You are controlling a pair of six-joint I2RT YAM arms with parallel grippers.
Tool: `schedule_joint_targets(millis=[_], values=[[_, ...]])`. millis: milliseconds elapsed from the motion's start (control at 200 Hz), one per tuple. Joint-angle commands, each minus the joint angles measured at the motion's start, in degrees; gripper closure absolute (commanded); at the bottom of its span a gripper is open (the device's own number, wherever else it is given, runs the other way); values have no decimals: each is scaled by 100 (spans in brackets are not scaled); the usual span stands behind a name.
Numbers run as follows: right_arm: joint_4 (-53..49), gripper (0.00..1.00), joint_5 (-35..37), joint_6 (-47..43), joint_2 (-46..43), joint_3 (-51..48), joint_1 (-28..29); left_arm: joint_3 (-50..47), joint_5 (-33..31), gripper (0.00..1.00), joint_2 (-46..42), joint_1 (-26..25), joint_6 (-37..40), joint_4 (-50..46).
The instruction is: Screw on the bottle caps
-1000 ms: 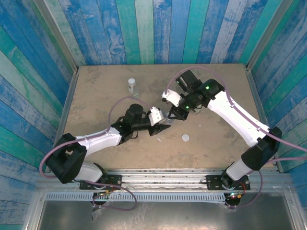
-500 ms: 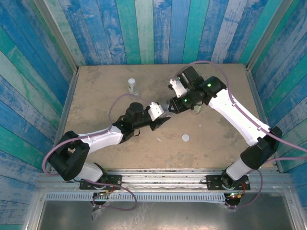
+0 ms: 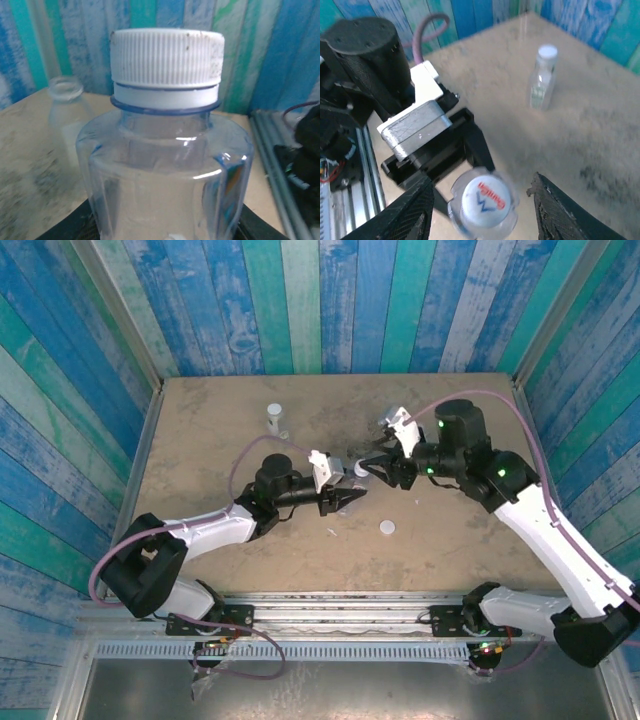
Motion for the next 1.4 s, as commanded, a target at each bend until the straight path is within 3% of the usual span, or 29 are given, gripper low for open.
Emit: schedule_joint_targets(millis=[0,616,1052,1247,1393], values=[[1191,46,-1009,-66,-69,-242,-91,42,873,53,-77,-11,-659,811],[1018,46,-1789,-201,176,-580,-274,120,754,53,-265,-11,-299,446],[811,53,-2346,-391,407,-658,-332,120,772,53,-244,-9,-215,340],[707,62,-2367,-451,424,-657,-365,95,736,53,-258,-11,-199,322],[674,75,-2378,-454,437,-642,-366,104,715,53,-257,-7,-226,339]])
